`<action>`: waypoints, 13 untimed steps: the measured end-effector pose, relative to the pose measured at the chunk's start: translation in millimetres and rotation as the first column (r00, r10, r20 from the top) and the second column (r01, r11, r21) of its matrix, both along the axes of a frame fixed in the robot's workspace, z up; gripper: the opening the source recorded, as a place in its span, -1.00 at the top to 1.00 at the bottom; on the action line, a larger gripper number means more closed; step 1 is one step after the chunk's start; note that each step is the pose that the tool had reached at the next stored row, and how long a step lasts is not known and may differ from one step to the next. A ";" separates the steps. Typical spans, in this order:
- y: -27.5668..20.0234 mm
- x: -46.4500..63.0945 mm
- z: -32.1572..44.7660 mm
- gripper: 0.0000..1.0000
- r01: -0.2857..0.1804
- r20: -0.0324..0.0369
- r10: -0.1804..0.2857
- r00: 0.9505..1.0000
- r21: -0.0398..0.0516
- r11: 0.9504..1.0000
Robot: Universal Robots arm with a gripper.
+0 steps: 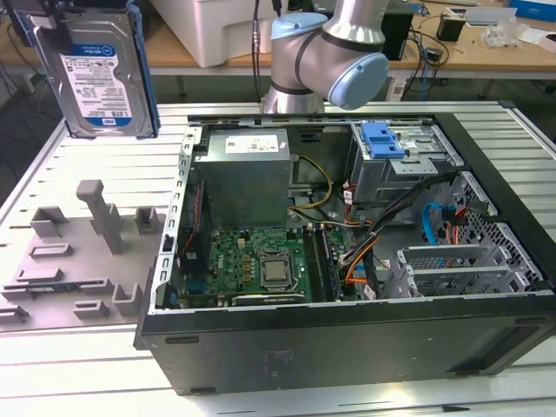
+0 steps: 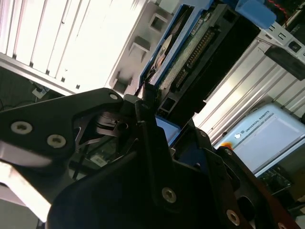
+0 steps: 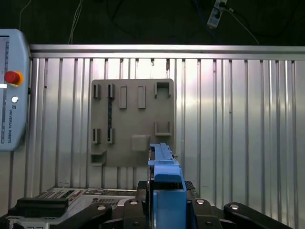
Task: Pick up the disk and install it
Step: 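Pick up the disk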
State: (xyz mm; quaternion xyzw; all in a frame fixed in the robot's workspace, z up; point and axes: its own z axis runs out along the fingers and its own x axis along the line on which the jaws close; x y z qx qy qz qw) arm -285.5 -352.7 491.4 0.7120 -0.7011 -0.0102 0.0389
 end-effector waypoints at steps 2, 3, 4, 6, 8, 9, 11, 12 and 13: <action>-0.4 5.2 0.1 0.26 0.000 0.000 0.000 1.000 0.000 1.000; -0.6 7.5 0.1 0.26 0.000 0.000 0.000 1.000 -0.001 1.000; -0.8 9.6 0.1 0.26 0.000 -0.001 0.000 1.000 -0.001 1.000; -1.2 14.6 0.1 0.26 0.000 -0.001 0.000 1.000 -0.001 1.000; -1.8 20.8 0.1 0.26 0.000 -0.001 0.000 1.000 -0.001 1.000; -2.0 22.9 0.1 0.26 0.000 -0.001 0.000 1.000 -0.001 1.000; -2.4 27.4 0.2 0.26 0.000 -0.002 0.000 1.000 -0.002 1.000; -2.6 29.9 0.2 0.26 0.000 -0.002 0.000 1.000 -0.002 1.000; -2.8 32.0 0.2 0.26 0.000 -0.002 0.000 1.000 -0.002 1.000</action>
